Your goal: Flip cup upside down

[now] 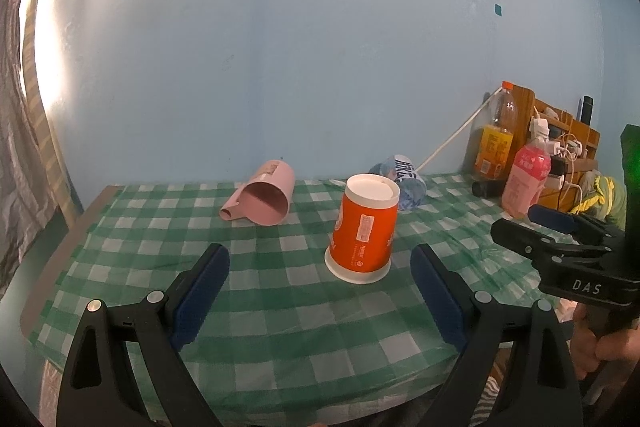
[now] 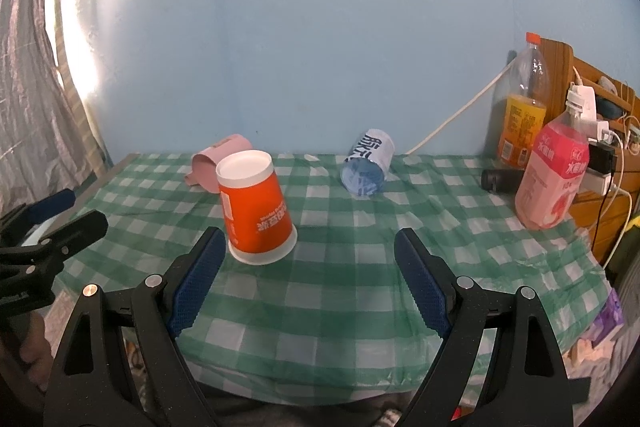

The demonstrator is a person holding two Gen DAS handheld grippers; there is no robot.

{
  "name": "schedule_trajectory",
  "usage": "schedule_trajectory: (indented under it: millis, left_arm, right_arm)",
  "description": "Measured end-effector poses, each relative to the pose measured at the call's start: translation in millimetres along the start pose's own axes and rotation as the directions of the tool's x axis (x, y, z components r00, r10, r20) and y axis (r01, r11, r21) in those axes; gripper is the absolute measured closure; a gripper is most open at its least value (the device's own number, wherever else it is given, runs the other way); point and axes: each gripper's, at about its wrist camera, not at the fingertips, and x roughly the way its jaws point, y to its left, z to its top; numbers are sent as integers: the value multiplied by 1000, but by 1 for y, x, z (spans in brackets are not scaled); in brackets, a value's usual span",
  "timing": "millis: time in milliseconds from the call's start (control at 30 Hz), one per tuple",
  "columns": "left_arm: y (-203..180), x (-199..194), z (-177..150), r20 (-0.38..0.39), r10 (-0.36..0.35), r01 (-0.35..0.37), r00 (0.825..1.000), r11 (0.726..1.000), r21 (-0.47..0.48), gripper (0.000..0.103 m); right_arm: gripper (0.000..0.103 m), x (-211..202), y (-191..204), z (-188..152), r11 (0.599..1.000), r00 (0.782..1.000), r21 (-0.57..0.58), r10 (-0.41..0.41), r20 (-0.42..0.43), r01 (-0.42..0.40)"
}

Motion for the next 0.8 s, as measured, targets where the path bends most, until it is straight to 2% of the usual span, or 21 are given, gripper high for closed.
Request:
schedule_trajectory:
  millis: [800]
  left_arm:
    - [-2,3,4,-10,16,-16,1000,1000,21,10]
  right_arm:
    - [17,3,1,-1,1000,1000,4,0,-13,0]
